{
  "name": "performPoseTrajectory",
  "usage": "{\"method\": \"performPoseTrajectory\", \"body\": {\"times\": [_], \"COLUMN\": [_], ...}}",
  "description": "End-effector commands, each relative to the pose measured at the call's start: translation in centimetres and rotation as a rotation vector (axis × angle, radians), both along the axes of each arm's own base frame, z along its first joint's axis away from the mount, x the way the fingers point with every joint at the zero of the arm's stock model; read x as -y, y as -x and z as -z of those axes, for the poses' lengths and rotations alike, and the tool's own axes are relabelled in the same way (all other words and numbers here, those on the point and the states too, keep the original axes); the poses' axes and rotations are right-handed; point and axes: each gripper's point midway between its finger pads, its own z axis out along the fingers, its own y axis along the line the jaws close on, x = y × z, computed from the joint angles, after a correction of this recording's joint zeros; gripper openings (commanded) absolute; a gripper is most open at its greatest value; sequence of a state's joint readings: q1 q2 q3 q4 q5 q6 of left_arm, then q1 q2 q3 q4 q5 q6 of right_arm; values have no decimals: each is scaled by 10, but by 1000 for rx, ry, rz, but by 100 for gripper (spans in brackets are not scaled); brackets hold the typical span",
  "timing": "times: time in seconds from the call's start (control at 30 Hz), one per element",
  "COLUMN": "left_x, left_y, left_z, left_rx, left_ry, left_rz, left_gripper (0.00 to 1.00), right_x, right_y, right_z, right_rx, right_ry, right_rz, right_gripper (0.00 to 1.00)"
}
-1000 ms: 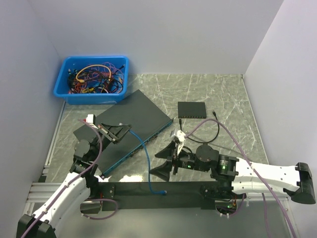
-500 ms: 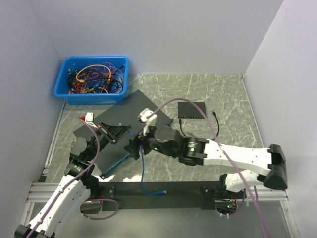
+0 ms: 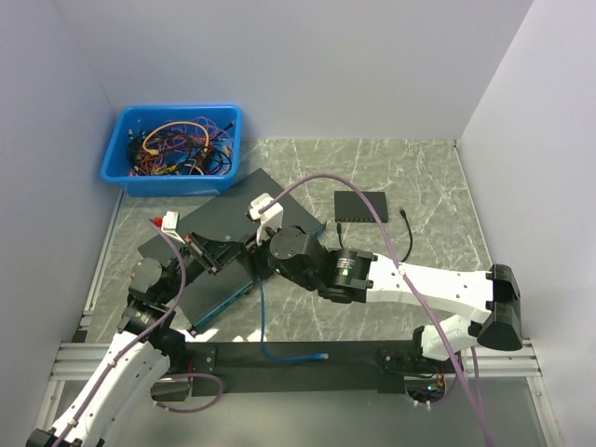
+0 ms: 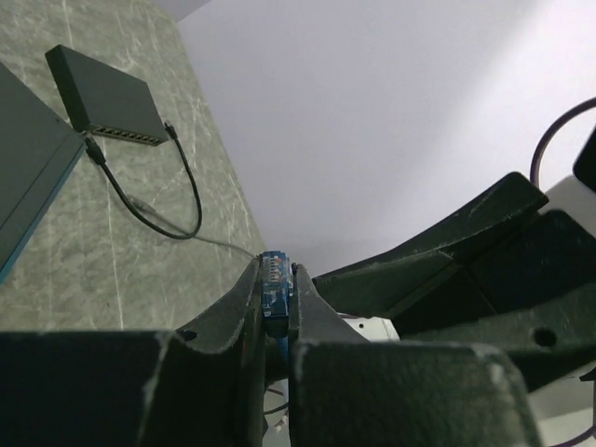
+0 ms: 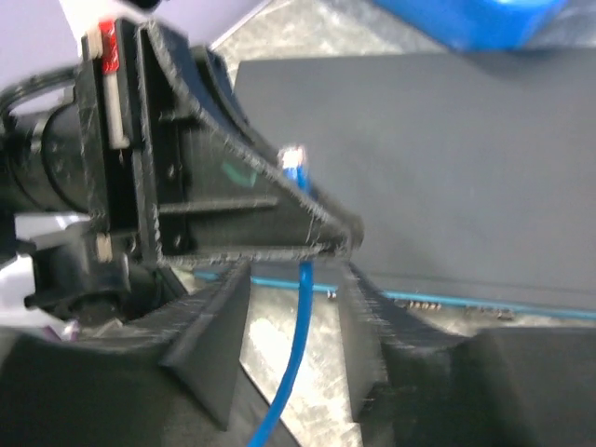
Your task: Insert the plug into the switch port
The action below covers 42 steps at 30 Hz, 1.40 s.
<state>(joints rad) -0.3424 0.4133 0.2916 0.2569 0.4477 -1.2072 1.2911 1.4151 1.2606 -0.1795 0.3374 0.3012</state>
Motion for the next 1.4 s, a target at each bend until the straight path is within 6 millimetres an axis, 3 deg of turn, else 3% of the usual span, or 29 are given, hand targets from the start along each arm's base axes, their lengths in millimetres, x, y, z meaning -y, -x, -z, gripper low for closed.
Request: {"method": "performPoseTrajectory", "body": {"times": [0.0,0.1,0.23,0.27,0.4,0.67,0.93,1.03,1.1,1.13,1.17,1.27,1.33,1.37], "left_x": [2,2,0,-1,0,0,3,3,4,4,4,0,-7,-17], "left_y": [14,18,19,19,19,17,17,18,19,20,22,22,25,17], "left_z": [-32,-35,-40,-40,-40,-44,-43,-43,-45,-46,-46,-46,-54,-42], "left_rx": [99,101,111,114,111,117,114,117,123,134,136,146,196,138], "left_ry": [9,9,-4,-9,-15,-24,-36,-37,-32,-35,-38,-65,-114,-164], "left_rz": [42,53,41,38,36,33,55,60,68,73,76,45,4,-66], "left_gripper": [1,1,1,0,1,0,0,0,3,8,34,85,99,99], "right_x": [-5,-9,-9,-8,-4,0,-4,-5,-6,-4,-3,7,15,21], "right_y": [-13,-15,-8,-5,2,5,-3,-6,-8,-9,-10,-10,-10,-10], "right_z": [-16,-8,-3,-13,-11,8,-8,-12,-8,-3,-5,-2,9,2], "right_rx": [24,9,-9,-4,-10,-29,0,10,8,2,5,-1,-15,-12], "right_ry": [-23,-7,-20,-55,-66,-43,-77,-76,-68,-63,-77,-104,-101,-129], "right_rz": [47,44,11,-3,-32,-38,-2,6,12,23,27,37,48,52], "right_gripper": [44,36,40,41,43,46,43,35,15,0,0,0,0,0]}}
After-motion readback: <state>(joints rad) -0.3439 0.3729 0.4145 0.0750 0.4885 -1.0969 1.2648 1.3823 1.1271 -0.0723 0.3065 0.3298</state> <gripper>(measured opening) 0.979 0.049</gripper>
